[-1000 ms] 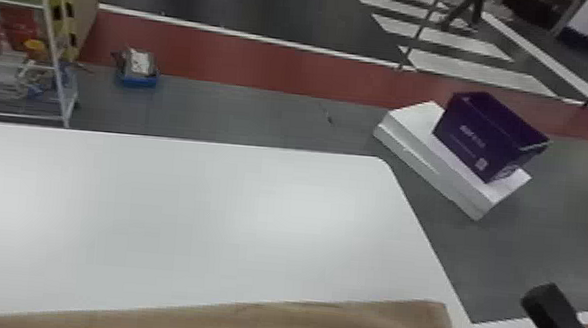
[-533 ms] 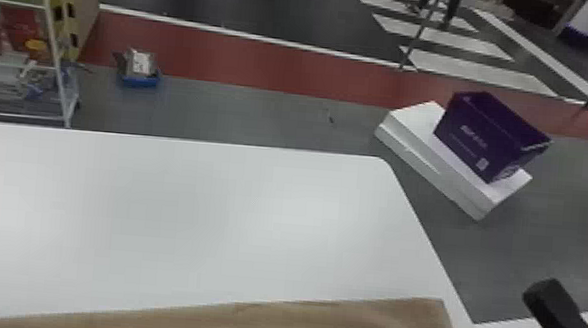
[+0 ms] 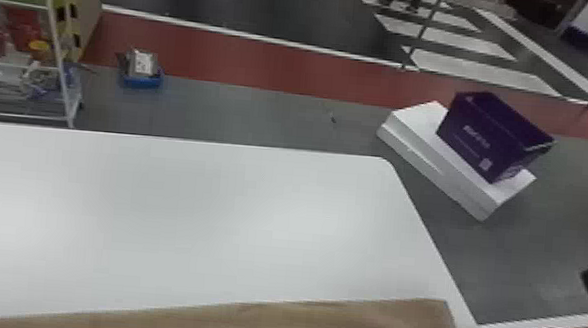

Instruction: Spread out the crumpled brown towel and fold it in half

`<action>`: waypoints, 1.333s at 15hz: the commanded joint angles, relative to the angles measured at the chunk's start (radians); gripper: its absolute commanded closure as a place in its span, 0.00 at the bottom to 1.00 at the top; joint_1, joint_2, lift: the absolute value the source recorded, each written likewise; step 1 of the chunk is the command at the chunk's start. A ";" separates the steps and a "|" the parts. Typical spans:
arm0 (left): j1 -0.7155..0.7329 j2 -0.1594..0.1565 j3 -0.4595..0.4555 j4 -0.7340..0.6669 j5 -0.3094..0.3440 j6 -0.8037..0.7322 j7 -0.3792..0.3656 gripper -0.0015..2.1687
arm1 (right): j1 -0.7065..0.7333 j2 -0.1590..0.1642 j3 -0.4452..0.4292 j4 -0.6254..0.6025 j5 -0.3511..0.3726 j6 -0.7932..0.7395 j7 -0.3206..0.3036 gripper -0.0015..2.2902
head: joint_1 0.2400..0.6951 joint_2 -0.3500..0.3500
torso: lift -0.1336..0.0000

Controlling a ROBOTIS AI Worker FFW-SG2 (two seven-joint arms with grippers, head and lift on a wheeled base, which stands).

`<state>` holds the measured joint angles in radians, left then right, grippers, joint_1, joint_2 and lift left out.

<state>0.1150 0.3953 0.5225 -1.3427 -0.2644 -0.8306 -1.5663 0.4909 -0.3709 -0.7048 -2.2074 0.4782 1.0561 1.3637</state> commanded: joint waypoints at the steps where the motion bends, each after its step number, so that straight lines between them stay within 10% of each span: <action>1: 0.038 -0.001 0.036 -0.044 0.005 0.051 -0.012 0.05 | -0.008 0.004 -0.002 -0.003 -0.006 -0.001 0.003 0.03 | 1.00 0.10 | 0.07; 11: 0.342 -0.082 0.268 -0.268 0.269 0.078 -0.014 0.11 | -0.038 -0.008 -0.012 0.038 0.000 -0.026 0.003 0.04 | 1.00 0.15 | 0.07; 20: 0.420 -0.139 0.143 -0.311 0.283 0.152 0.111 0.12 | -0.089 0.006 0.016 0.040 -0.067 0.017 0.003 0.04 | 1.00 0.14 | 0.07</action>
<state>0.5266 0.2590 0.6854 -1.6552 0.0188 -0.6877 -1.4617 0.4022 -0.3641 -0.6842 -2.1670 0.4098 1.0753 1.3637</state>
